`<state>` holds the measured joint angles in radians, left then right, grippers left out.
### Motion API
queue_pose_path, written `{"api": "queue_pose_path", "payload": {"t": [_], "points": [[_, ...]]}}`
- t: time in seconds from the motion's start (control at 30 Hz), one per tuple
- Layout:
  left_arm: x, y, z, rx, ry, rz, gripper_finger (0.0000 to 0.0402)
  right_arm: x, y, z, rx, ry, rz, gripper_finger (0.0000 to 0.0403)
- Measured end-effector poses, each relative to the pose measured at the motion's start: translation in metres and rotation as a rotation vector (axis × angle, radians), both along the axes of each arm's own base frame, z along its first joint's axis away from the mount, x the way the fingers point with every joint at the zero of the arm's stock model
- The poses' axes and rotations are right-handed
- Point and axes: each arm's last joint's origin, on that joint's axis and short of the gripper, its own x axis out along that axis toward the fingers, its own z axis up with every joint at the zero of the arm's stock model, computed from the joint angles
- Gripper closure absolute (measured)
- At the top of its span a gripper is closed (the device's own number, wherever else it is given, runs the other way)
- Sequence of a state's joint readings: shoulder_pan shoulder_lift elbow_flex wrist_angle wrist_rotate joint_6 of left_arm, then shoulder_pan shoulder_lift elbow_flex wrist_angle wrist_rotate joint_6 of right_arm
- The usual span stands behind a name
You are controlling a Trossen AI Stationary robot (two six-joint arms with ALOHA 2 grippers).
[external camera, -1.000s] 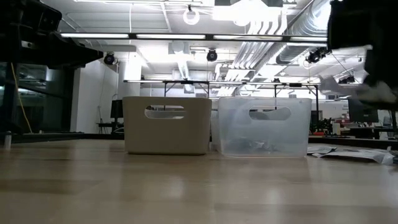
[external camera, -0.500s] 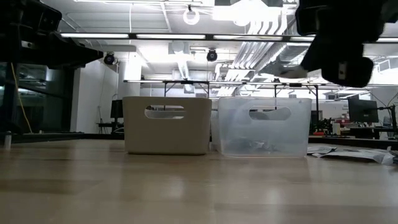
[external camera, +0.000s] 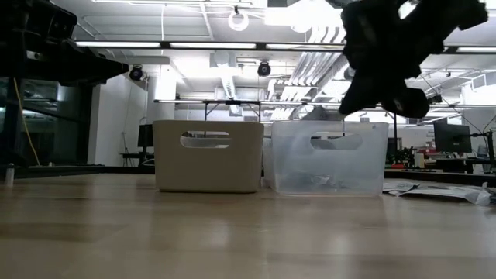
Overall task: Pick & Place First Aid Supplies
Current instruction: Put the gray towelette pack into the transparent bin
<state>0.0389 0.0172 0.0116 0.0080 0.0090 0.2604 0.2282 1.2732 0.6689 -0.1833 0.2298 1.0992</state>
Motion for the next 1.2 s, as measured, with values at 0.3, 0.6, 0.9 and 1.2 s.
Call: {"api": "queue_pose_path", "payload": {"t": [0.3, 0.6, 0.9, 1.2], "points": [[0.000, 0.000, 0.000, 0.000, 0.000, 0.000, 0.0305, 0.000, -0.027, -0.009, 0.060, 0.102, -0.044, 0.0403], [0.000, 0.000, 0.000, 0.000, 0.000, 0.000, 0.0305, 0.002, -0.037, -0.011, 0.122, 0.113, -0.046, 0.0396], [0.000, 0.000, 0.000, 0.000, 0.000, 0.000, 0.0305, 0.002, -0.038, -0.011, 0.124, 0.119, -0.051, 0.0314], [0.000, 0.000, 0.000, 0.000, 0.000, 0.000, 0.0305, -0.021, -0.036, 0.007, 0.143, 0.138, -0.047, 0.0251]]}}
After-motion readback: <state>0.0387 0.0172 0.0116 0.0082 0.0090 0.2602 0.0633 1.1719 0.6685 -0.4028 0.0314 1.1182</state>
